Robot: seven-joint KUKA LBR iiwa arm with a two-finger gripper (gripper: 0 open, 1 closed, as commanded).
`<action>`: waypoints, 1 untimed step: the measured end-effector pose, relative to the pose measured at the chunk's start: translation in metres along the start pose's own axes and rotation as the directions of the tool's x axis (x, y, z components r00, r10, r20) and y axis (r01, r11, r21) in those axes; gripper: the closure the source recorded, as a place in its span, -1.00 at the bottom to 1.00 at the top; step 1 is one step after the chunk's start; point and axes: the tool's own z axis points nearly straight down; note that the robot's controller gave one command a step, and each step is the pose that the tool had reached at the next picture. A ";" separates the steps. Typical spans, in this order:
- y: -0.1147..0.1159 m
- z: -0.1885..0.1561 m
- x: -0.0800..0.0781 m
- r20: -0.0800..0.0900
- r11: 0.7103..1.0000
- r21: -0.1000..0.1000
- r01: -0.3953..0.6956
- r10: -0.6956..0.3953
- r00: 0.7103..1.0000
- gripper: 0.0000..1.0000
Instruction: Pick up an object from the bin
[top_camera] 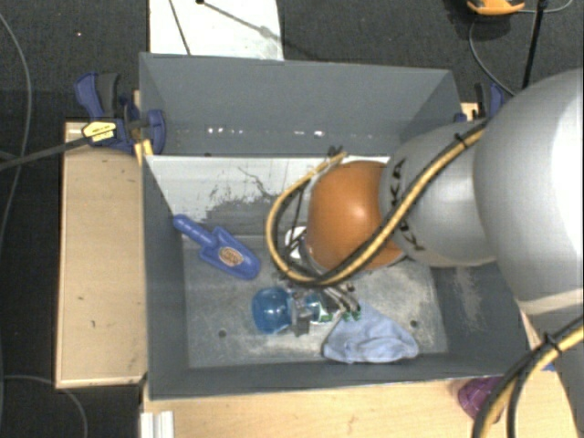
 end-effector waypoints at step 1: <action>0.000 0.000 0.000 0.000 1.000 0.000 -0.001 0.001 1.000 1.00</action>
Offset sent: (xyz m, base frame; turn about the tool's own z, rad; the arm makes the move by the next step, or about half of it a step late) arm 0.0382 -0.0181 -0.0005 0.0600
